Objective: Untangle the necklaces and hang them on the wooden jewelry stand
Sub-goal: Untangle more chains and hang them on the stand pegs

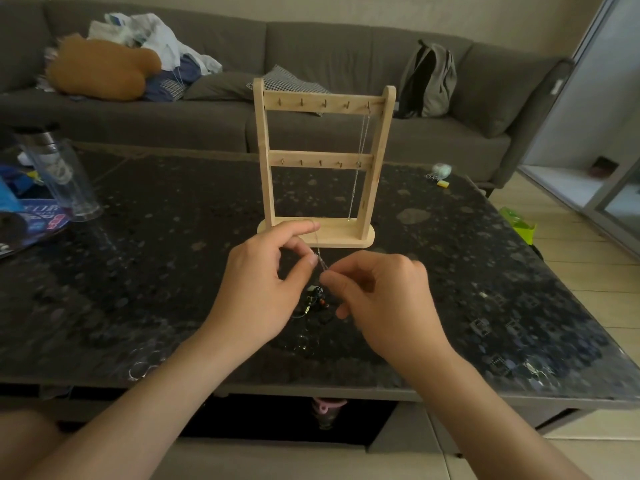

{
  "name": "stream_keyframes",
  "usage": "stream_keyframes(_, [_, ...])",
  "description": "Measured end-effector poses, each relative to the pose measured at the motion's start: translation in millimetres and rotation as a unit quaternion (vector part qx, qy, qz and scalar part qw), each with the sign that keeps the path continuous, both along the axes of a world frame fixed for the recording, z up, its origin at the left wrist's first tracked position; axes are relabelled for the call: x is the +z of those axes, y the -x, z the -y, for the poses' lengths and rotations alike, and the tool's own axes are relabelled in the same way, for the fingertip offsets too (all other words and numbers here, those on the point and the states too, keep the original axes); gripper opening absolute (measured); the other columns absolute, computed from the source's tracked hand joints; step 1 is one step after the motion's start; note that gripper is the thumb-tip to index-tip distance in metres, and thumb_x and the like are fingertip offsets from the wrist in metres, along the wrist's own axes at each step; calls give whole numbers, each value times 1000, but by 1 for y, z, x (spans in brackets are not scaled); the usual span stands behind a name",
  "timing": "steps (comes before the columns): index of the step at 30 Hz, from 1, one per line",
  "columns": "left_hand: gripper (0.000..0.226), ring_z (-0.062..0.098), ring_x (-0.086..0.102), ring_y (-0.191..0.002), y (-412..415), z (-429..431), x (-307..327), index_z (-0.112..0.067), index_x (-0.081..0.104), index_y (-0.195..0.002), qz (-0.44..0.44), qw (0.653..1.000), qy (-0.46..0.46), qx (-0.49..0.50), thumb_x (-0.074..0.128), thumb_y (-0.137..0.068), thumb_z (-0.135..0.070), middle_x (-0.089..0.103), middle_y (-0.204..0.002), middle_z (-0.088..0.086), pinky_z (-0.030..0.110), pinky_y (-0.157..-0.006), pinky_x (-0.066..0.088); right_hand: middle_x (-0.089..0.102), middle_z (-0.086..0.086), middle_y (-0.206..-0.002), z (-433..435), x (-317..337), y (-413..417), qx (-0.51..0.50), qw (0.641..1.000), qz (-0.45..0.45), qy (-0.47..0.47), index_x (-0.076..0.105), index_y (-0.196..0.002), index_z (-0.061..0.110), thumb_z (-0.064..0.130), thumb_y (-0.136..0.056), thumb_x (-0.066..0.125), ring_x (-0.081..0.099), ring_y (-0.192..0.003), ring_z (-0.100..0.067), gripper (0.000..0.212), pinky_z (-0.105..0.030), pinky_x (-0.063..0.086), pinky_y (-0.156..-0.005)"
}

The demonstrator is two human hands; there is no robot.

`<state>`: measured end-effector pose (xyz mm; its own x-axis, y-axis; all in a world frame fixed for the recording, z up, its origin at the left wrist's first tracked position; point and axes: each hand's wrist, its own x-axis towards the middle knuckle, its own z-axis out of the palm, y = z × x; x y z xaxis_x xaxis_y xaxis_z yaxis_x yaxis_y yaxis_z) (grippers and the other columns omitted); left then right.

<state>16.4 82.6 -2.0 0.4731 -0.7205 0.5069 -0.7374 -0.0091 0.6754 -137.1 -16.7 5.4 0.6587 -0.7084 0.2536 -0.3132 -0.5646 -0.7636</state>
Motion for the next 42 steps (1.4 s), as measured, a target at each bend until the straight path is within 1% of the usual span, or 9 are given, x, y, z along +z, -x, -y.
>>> stream_keyframes(4, [44,-3,57,-71,0,-1,2,-25,71,-138,13,1000,0,8,78,-97,-12,64,-88,-20,7,-68,45,78,1,-80,-2,3,-2,50,991,-8,-127,74,-108,26,30,-113,51,74,-61,-16,24,-18,50,-54])
stream_keyframes(13, [47,-6,60,-84,-1,-1,1,-26,64,-147,7,999,-48,-1,68,-104,-10,62,-90,-16,6,-82,44,74,-2,-65,1,7,-1,47,984,13,-172,75,-105,22,22,-107,63,67,-50,-12,11,-17,48,-49])
stream_keyframes(15, [42,-3,61,-90,-1,-1,0,-24,65,-146,10,998,-61,5,65,-105,-12,62,-94,-19,14,-90,50,73,0,-65,2,5,-1,30,982,23,-183,75,-101,21,21,-107,64,67,-51,-9,12,-17,48,-50])
stream_keyframes(19, [29,16,61,-117,3,0,-1,-28,74,-129,40,993,-104,29,57,-108,-17,65,-117,-14,49,-106,52,75,4,-68,5,1,-3,0,988,39,-150,77,-94,22,20,-103,68,64,-54,-1,13,-15,48,-52])
stream_keyframes(27, [20,15,57,-114,2,1,-7,-29,76,-113,67,991,-102,62,58,-108,-21,55,-114,-13,34,-102,49,72,-2,-69,7,4,1,2,995,24,-101,76,-86,25,12,-89,80,61,-58,-7,14,-20,56,-61])
stream_keyframes(29, [20,4,60,-105,3,1,-4,-26,77,-114,41,993,-103,48,58,-109,-20,59,-110,-16,11,-94,45,72,-1,-71,7,5,2,-9,997,20,-80,75,-85,26,10,-88,79,60,-56,-3,17,-16,53,-60])
stream_keyframes(31, [20,-2,64,-100,4,2,-2,-26,77,-113,-11,991,-125,37,57,-110,-22,67,-106,-19,4,-85,45,72,2,-70,6,4,2,-29,998,18,-43,75,-86,27,10,-89,77,60,-56,0,17,-13,51,-59])
stream_keyframes(37, [27,6,74,-92,5,6,4,-26,80,-98,-272,948,-166,9,56,-110,-25,79,-89,-10,34,-95,58,74,19,-79,8,0,2,-53,998,-8,30,82,-95,32,23,-93,80,69,-75,3,9,-13,57,-69])
stream_keyframes(42, [29,13,63,-92,5,4,7,-23,76,-93,-286,938,-196,-5,52,-109,-29,64,-78,-12,45,-99,55,75,10,-69,8,5,3,-30,998,6,-53,82,-87,29,26,-94,81,68,-61,-1,8,-13,52,-59])
